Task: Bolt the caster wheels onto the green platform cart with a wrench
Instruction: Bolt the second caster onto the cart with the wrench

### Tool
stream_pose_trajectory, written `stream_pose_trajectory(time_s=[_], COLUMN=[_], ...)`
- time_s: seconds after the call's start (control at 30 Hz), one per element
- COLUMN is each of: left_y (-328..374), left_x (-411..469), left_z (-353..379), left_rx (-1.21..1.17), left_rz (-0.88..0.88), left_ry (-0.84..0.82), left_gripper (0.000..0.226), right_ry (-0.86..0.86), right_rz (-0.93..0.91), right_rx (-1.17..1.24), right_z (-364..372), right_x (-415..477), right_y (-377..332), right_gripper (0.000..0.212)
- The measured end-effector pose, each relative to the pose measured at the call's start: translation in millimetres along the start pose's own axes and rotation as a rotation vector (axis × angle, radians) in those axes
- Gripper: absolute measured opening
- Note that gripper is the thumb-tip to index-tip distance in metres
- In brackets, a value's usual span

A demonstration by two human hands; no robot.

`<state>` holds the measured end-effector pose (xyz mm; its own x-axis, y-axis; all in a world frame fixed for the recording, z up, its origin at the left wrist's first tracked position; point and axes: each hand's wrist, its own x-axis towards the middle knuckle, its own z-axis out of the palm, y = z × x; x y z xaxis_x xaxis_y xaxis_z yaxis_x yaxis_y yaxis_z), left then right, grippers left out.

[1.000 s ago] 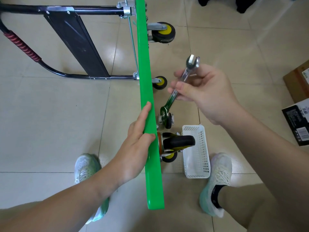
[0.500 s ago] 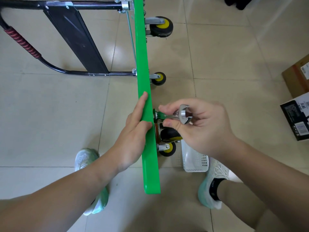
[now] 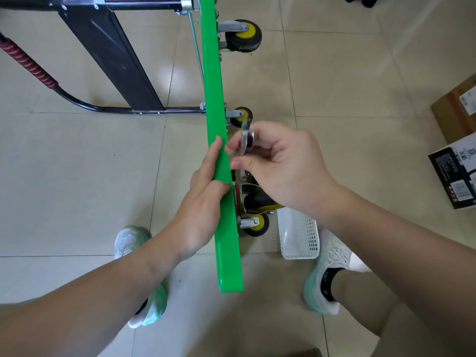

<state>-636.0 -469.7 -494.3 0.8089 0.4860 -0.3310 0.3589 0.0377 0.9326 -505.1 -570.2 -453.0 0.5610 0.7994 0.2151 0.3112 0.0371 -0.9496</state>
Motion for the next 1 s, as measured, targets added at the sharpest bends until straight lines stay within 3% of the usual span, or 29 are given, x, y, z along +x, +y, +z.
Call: stream_pose_trajectory(time_s=[0.27, 0.53, 0.7, 0.87, 1.0], left_y=[-1, 0, 2, 3, 7], left_x=[-2, -2, -1, -3, -4], left_z=[1, 1, 1, 0, 2], left_rx=[-0.007, 0.023, 0.036, 0.037, 0.032], left_rz=[-0.004, -0.010, -0.012, -0.009, -0.026], left_ry=[-0.008, -0.034, -0.053, -0.058, -0.050], left_gripper=[0.083, 0.083, 0.083, 0.083, 0.082], right_ry=[0.049, 0.031, 0.095, 0.151, 0.271], right_rz=[0.261, 0.519, 0.763, 0.707, 0.604], right_rx=[0.207, 0.126, 0.246, 0.305, 0.304], right_z=[-2, -9, -11, -26, -38], right_x=[25, 65, 77, 74, 58], right_y=[10, 30, 41, 33, 25], right_gripper=[0.030, 0.016, 0.010, 0.019, 0.010])
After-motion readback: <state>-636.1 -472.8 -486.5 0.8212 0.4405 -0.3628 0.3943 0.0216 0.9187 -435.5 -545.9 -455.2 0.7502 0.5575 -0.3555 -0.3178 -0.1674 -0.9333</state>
